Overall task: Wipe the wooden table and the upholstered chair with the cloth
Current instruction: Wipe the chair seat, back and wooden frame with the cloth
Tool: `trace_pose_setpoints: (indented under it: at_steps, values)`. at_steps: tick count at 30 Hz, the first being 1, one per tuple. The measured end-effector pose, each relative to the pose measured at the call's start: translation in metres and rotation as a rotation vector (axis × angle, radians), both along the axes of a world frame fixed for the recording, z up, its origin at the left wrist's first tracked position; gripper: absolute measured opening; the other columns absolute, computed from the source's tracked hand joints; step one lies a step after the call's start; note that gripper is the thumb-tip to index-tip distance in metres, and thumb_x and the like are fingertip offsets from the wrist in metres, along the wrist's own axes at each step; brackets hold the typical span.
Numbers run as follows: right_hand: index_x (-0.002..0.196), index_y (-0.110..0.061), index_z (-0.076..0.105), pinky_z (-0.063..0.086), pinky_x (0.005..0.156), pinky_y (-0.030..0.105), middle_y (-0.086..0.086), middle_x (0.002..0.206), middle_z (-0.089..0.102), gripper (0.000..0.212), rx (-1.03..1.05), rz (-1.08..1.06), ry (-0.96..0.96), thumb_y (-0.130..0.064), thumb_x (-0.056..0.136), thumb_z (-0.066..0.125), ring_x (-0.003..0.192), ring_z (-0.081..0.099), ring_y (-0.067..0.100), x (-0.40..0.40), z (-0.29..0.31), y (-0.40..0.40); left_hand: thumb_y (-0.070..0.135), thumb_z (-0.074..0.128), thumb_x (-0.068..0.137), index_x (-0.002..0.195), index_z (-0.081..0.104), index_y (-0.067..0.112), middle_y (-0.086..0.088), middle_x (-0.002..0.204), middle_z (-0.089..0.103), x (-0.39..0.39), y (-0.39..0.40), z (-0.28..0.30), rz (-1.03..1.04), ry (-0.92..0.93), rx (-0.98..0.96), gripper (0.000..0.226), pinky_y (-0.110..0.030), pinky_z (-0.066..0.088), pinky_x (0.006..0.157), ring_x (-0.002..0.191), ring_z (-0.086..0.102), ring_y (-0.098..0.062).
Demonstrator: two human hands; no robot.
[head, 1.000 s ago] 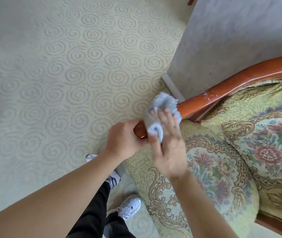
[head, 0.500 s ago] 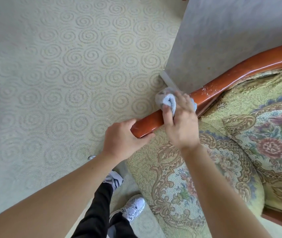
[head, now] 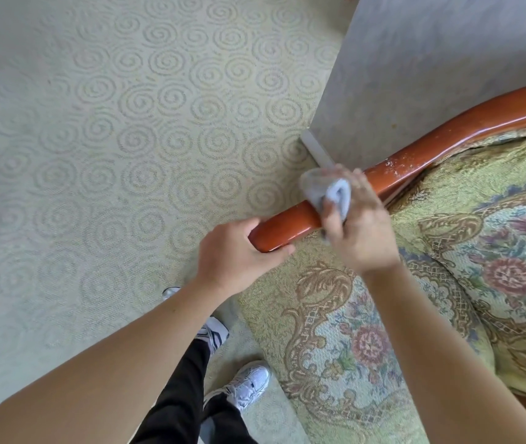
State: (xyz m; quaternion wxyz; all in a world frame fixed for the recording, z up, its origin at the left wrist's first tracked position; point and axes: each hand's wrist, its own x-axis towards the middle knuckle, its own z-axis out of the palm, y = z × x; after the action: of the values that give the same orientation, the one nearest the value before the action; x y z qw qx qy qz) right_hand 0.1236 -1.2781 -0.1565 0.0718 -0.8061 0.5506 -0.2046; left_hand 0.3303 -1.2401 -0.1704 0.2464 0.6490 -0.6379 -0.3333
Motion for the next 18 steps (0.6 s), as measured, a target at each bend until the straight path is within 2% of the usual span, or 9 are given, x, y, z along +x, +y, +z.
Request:
trace_pose_setpoints:
  at_steps: [3, 5, 6, 9, 12, 14, 18]
  values:
    - [0.124, 0.008, 0.059, 0.032, 0.117, 0.049, 0.028, 0.127, 0.062, 0.045, 0.017, -0.153, -0.060, -0.020, 0.101, 0.032, 0.131, 0.051, 0.038, -0.013, 0.001, -0.008, 0.073, 0.071, 0.067, 0.110, 0.070, 0.042, 0.032, 0.078, 0.068, 0.001, 0.002, 0.002, -0.016, -0.005, -0.016, 0.054, -0.017, 0.056, 0.062, 0.074, 0.064, 0.013]
    - [0.131, 0.004, 0.055, 0.034, 0.115, 0.051, 0.026, 0.133, 0.059, 0.051, 0.062, -0.234, -0.191, -0.027, 0.101, 0.027, 0.136, 0.044, 0.038, -0.004, 0.002, -0.001, 0.074, 0.069, 0.067, 0.111, 0.070, 0.041, 0.034, 0.075, 0.065, 0.001, 0.001, 0.005, -0.033, -0.013, -0.037, 0.054, -0.013, 0.054, 0.060, 0.074, 0.064, 0.013]
    - [0.132, 0.003, 0.053, 0.037, 0.113, 0.053, 0.025, 0.135, 0.056, 0.054, 0.080, -0.274, -0.268, -0.029, 0.100, 0.025, 0.137, 0.043, 0.039, 0.006, 0.003, 0.007, 0.075, 0.068, 0.068, 0.110, 0.070, 0.041, 0.031, 0.075, 0.066, 0.000, 0.000, 0.005, -0.038, -0.024, -0.045, 0.054, -0.016, 0.055, 0.060, 0.072, 0.065, 0.011]
    - [0.141, -0.001, 0.047, 0.032, 0.115, 0.055, 0.015, 0.148, 0.045, 0.050, 0.016, -0.152, -0.344, -0.019, 0.097, 0.033, 0.144, 0.036, 0.033, 0.028, 0.000, 0.043, 0.079, 0.065, 0.066, 0.098, 0.070, 0.038, 0.021, 0.068, 0.066, -0.001, -0.002, 0.008, -0.063, -0.101, -0.047, 0.052, -0.024, 0.054, 0.059, 0.065, 0.065, 0.002]
    - [0.139, -0.001, 0.050, 0.028, 0.118, 0.056, 0.017, 0.150, 0.043, 0.050, -0.017, 0.141, -0.234, -0.014, 0.092, 0.042, 0.146, 0.032, 0.033, 0.007, -0.003, 0.051, 0.087, 0.055, 0.067, 0.072, 0.064, 0.029, 0.016, 0.048, 0.046, 0.000, -0.012, 0.017, -0.162, -0.420, -0.094, 0.059, -0.022, 0.036, 0.047, 0.051, 0.059, -0.010]
    - [0.133, 0.000, 0.057, 0.032, 0.117, 0.053, 0.016, 0.148, 0.048, 0.046, -0.036, 0.228, -0.109, -0.017, 0.093, 0.044, 0.143, 0.039, 0.031, -0.020, -0.002, 0.032, 0.093, 0.039, 0.066, 0.064, 0.056, 0.026, 0.013, 0.046, 0.045, -0.006, -0.024, 0.027, -0.246, -0.587, -0.108, 0.068, -0.020, 0.029, 0.045, 0.046, 0.052, -0.011]
    - [0.121, 0.009, 0.064, 0.042, 0.110, 0.051, 0.019, 0.135, 0.060, 0.044, -0.077, 0.072, 0.165, -0.019, 0.097, 0.041, 0.133, 0.051, 0.033, -0.069, 0.007, -0.021, 0.093, 0.031, 0.067, 0.082, 0.056, 0.030, 0.012, 0.059, 0.055, -0.040, -0.046, 0.036, -0.319, -0.540, -0.065, 0.069, -0.022, 0.041, 0.051, 0.056, 0.057, -0.007]
